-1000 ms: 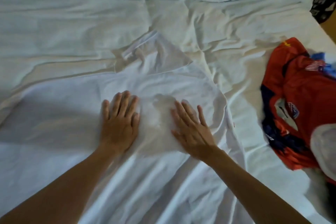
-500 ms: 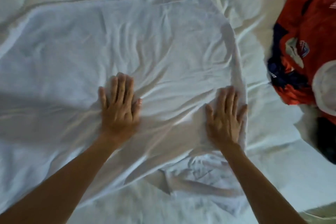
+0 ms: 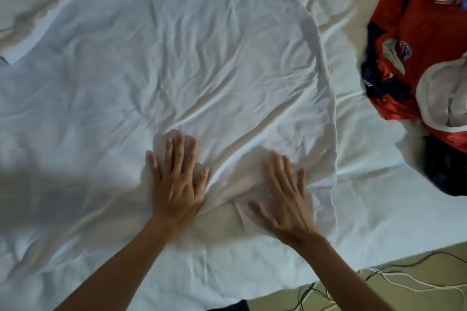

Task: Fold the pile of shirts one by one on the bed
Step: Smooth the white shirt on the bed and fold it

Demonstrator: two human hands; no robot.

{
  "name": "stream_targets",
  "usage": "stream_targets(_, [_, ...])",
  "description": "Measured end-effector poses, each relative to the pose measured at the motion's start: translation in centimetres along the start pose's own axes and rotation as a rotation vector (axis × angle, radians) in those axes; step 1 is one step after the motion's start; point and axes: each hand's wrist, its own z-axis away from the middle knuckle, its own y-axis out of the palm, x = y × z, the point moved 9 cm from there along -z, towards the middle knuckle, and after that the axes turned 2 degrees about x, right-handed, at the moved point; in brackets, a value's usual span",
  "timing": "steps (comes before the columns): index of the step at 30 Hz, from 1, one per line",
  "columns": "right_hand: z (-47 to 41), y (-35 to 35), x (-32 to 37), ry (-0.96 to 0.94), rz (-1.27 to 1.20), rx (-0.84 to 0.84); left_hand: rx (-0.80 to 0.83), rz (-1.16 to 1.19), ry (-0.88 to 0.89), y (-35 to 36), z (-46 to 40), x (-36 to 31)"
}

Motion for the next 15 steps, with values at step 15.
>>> stream_targets(15, [6.8,-2.6,0.1,-0.149,-0.028,-0.235,0.155,0.062,0.125,1.6,1.9,-2.4])
